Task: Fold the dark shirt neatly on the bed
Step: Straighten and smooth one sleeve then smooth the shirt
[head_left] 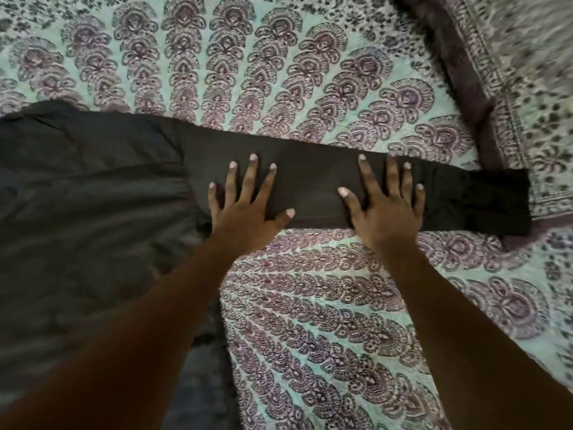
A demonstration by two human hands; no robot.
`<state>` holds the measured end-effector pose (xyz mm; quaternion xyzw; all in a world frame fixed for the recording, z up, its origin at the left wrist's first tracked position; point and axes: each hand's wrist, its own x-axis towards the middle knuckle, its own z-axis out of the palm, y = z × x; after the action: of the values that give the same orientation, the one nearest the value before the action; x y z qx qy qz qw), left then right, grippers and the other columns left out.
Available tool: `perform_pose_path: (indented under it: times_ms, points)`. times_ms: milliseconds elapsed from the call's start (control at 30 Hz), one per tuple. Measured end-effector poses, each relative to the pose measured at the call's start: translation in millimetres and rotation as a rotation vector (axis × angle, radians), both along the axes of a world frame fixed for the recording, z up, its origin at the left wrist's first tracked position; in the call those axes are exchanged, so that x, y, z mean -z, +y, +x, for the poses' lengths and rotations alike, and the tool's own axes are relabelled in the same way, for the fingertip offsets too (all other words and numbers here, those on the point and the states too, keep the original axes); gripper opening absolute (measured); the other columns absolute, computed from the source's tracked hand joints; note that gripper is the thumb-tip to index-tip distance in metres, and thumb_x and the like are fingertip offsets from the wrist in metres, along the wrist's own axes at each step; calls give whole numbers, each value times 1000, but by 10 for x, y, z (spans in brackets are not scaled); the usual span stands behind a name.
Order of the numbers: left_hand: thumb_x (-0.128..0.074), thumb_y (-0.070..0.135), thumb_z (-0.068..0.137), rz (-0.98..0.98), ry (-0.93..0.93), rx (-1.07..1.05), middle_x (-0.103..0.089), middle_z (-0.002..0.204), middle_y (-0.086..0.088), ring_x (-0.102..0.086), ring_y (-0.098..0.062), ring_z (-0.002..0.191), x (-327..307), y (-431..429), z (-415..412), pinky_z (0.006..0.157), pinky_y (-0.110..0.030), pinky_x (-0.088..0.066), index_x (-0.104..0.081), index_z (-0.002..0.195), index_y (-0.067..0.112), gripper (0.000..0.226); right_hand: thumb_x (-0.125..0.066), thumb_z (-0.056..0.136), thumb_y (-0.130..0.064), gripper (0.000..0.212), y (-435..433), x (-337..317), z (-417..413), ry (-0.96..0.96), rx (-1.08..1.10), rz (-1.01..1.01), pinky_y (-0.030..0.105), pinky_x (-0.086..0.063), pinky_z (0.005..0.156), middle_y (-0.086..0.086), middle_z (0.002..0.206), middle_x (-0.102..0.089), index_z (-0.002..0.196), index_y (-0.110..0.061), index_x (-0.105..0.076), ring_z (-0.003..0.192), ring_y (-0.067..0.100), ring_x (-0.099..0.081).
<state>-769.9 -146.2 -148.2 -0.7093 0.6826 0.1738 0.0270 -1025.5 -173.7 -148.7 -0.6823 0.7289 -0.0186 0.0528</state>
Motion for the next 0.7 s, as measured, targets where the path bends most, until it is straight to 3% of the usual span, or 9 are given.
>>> perform_pose_path:
  times_ms: [67,133,200,300,400,533,633,700]
  points:
    - [-18,92,82,26,-8,-12,23,171,14,16,-27,160,-6,-16,-3,124,-65,1,11,159,52,91,-24,94,-84,76,-43,-26,-158,-1,111,-4,68,-10,122,9,172,-17,160,-47,-20,159,40,-8]
    - [-13,96,77,48,-16,-27,25,170,15,17,-27,160,-23,-28,-12,125,-65,1,14,157,55,94,-23,96,-79,80,-111,-85,-101,-26,78,-5,67,-4,122,16,172,-11,163,-35,-23,158,44,-3]
    - [-11,99,72,48,-20,-46,24,170,16,16,-26,160,-42,-41,-40,125,-64,-1,15,155,58,97,-24,100,-72,78,-140,-113,33,-48,-155,-4,65,-6,124,14,173,-9,164,-29,-20,159,41,-4]
    - [-10,102,65,107,-17,-61,29,168,19,19,-24,159,-73,-60,-38,125,-63,1,21,151,62,99,-27,101,-68,66,-61,-38,159,-71,-418,21,64,-13,123,4,174,-9,162,-43,-21,160,32,-9]
    - [-9,103,63,132,-15,-61,32,166,20,21,-23,159,-89,-88,-47,125,-62,2,22,150,63,100,-26,99,-75,64,-50,-32,-31,-61,-322,28,62,-12,124,-3,174,-7,158,-54,-18,160,28,-9]
    - [-10,103,63,162,-16,-67,37,164,22,24,-22,158,-102,-88,-37,125,-62,3,21,150,63,101,-23,93,-86,74,-91,-72,-738,-16,-119,28,65,-12,124,-1,174,-9,159,-55,-10,160,30,-9]
    - [-11,103,64,189,-11,-68,39,162,23,26,-22,157,-112,-105,-28,124,-62,4,21,151,62,102,-23,92,-86,79,-94,-85,-1247,-10,-74,4,59,-31,118,6,173,-16,160,-47,-21,157,34,-20]
    - [-12,103,64,195,-10,-70,40,161,23,27,-22,157,-120,-108,-35,124,-62,5,21,151,62,102,-23,93,-84,80,-99,-111,-1287,10,-40,16,56,-36,114,11,171,-20,160,-42,-27,155,35,-24]
